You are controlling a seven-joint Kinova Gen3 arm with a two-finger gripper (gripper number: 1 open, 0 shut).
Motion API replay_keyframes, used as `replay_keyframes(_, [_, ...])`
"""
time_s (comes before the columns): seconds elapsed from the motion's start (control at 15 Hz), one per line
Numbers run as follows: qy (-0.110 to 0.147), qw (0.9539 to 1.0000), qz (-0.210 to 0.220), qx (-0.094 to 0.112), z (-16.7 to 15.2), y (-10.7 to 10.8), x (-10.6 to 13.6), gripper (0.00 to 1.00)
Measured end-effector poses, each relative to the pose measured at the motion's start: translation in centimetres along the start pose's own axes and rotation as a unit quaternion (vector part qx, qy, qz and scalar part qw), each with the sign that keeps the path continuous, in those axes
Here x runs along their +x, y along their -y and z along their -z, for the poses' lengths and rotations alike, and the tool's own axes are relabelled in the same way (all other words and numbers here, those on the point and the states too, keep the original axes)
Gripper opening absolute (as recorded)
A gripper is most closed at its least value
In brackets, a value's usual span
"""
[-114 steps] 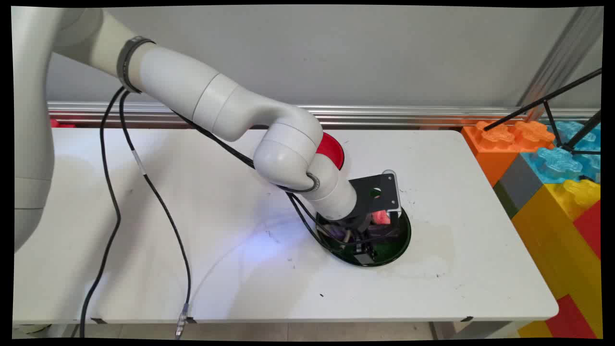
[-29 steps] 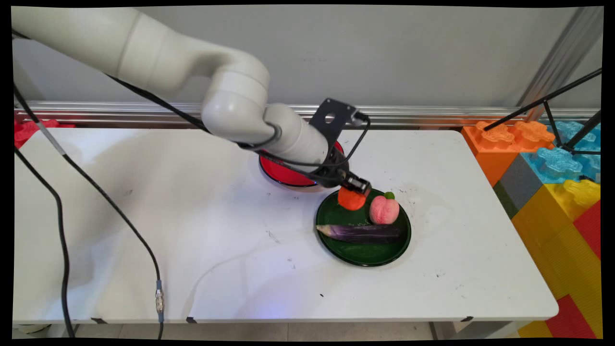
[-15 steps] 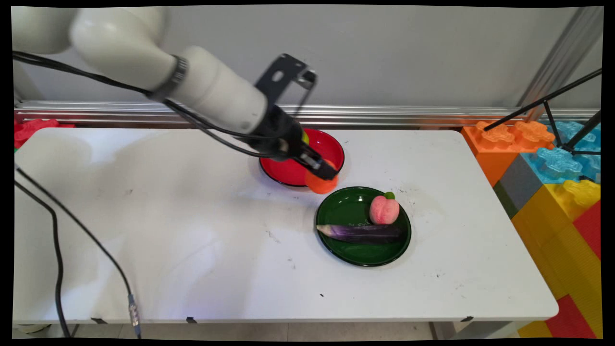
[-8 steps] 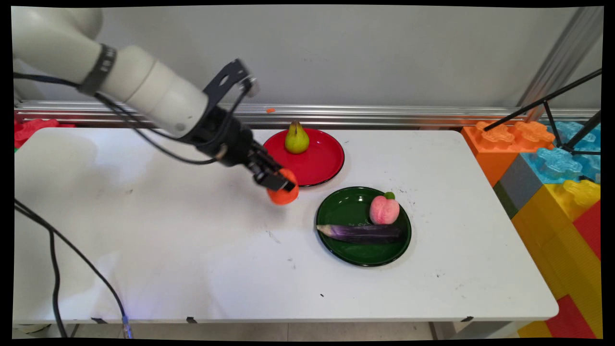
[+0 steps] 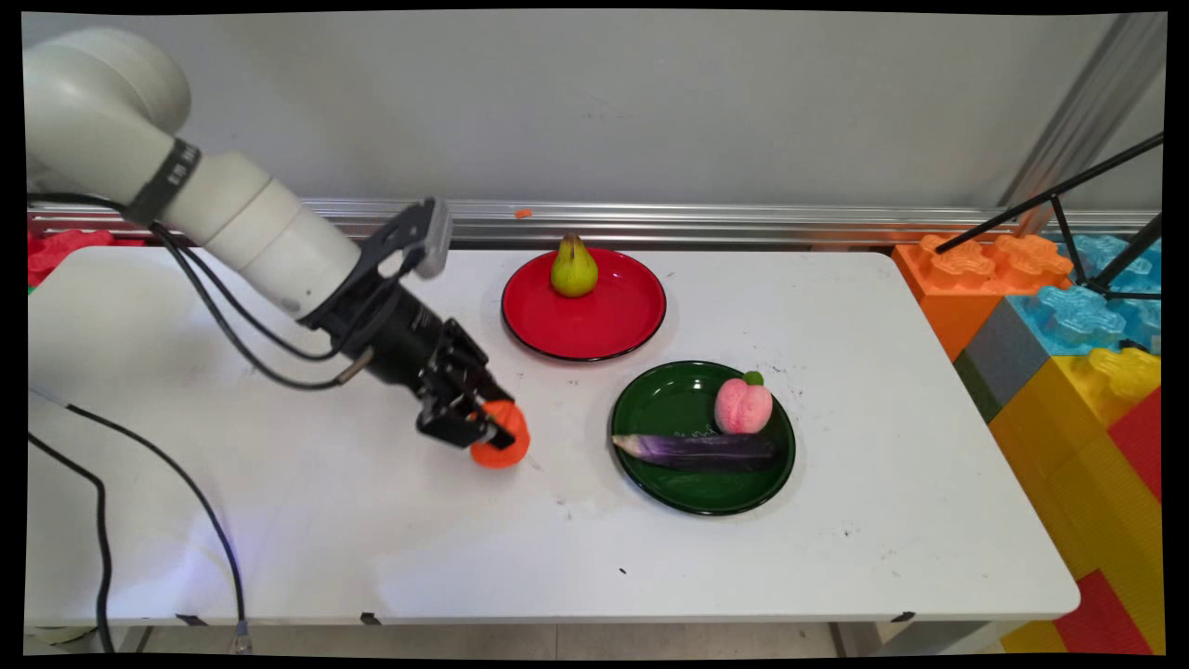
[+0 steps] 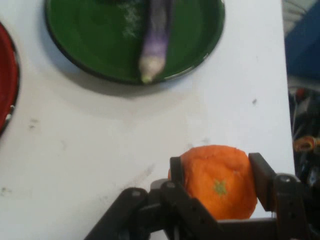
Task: Place the picked object on the table
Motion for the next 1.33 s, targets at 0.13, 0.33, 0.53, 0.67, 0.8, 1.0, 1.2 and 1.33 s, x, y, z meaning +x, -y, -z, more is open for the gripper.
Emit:
replay_keyframes(0.13, [0.017,0.9991,-0.035,-0.017,-1.0,0.4,-1.1,0.0])
replay_keyframes(0.33, [0.04,0.996,-0.072,-0.036,-2.0,0.8,-2.3,0.0])
replay_keyframes(0.53, [0.062,0.991,-0.105,-0.055,-2.9,1.2,-3.4,0.0])
replay_keyframes(0.67, [0.071,0.9884,-0.119,-0.062,-3.4,1.5,-3.8,0.0])
replay_keyframes(0.8, [0.077,0.986,-0.132,-0.067,-3.9,1.8,-4.1,0.0])
replay_keyframes(1.0, [0.083,0.983,-0.146,-0.075,-4.5,2.1,-4.4,0.0])
replay_keyframes(1.2, [0.088,0.9799,-0.158,-0.083,-5.0,2.3,-4.7,0.0])
replay_keyframes(1.33, [0.091,0.9775,-0.168,-0.089,-5.3,2.4,-4.8,1.0])
